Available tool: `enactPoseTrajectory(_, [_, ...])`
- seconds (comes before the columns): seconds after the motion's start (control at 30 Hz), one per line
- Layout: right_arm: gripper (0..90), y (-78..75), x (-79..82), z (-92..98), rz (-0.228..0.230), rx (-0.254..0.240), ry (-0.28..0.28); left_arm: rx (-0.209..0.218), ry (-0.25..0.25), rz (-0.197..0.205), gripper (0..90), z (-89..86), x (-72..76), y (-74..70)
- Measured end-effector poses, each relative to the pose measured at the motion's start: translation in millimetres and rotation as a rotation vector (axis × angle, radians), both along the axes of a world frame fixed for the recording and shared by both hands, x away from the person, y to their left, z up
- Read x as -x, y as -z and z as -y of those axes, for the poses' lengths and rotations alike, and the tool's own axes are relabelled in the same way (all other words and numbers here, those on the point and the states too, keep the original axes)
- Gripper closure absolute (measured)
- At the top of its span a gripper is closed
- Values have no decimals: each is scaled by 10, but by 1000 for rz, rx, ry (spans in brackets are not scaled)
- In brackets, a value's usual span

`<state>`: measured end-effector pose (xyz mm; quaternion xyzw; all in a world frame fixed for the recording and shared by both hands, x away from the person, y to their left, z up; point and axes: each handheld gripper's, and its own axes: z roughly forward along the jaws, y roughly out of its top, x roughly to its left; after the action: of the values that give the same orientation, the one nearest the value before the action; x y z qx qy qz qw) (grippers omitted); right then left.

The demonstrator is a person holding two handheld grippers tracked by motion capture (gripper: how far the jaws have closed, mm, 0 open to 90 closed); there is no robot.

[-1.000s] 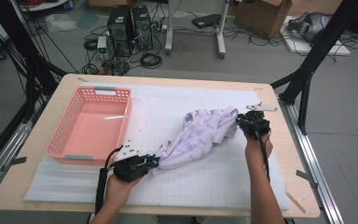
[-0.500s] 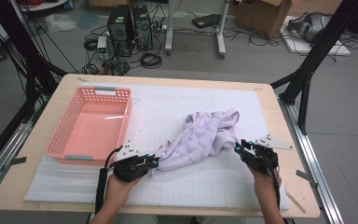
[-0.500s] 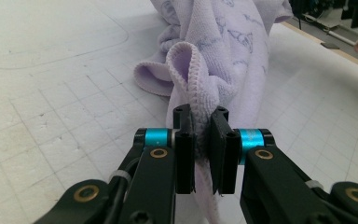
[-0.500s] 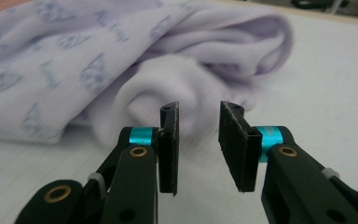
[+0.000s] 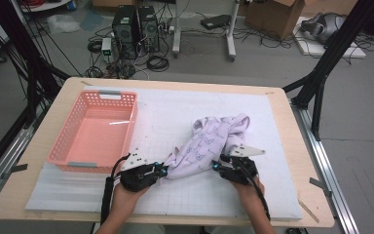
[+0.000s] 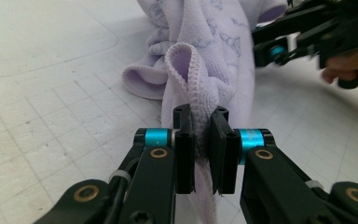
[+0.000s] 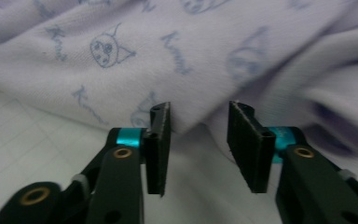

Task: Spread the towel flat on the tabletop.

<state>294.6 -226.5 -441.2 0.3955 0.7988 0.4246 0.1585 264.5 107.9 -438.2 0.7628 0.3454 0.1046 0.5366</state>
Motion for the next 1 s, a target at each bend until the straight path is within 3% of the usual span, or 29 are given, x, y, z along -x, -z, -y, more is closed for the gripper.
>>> enactPoseTrajectory(0.07, [475, 74, -67, -109, -27, -22, -14, 1, 6, 2, 813, -2, 5, 0])
enactPoseTrajectory(0.17, [507, 82, -101, -176, -15, -30, -13, 7, 8, -1, 813, -3, 4, 5])
enactPoseTrajectory(0.27, [770, 73, -103, -138, -29, -76, -44, 8, 10, -5, 813, 4, 2, 13])
enactPoseTrajectory(0.3, [770, 73, -103, -138, -29, -76, -44, 5, 13, -4, 813, 6, 2, 14])
enactPoseTrajectory(0.33, [834, 49, -81, -108, -29, -115, -54, 7, 14, -4, 813, 10, 6, 14])
enactPoseTrajectory(0.47, [840, -24, -36, -41, -13, -119, -59, 10, 14, -6, 810, 11, 14, 10])
enactPoseTrajectory(0.63, [841, -216, 113, 199, 6, -137, -50, 17, 30, -7, 784, 43, 25, 12])
enactPoseTrajectory(0.67, [841, -307, 201, 290, 20, -126, -53, 19, 36, -8, 758, 54, 28, 12])
enactPoseTrajectory(0.73, [841, -345, 254, 330, 26, -110, -58, 14, 43, -6, 735, 76, 35, 12])
enactPoseTrajectory(0.8, [842, -389, 368, 418, 47, -52, -58, 5, 39, -13, 667, 98, 36, 17])
enactPoseTrajectory(0.87, [843, -399, 476, 532, 50, -11, -35, 4, 33, -19, 604, 106, 34, 25])
enactPoseTrajectory(0.93, [843, -405, 613, 764, 45, 4, 15, 13, 32, -24, 563, 100, 32, 22])
enactPoseTrajectory(1.0, [843, -413, 655, 845, 45, 3, 32, 22, 24, -22, 560, 99, 35, 17])
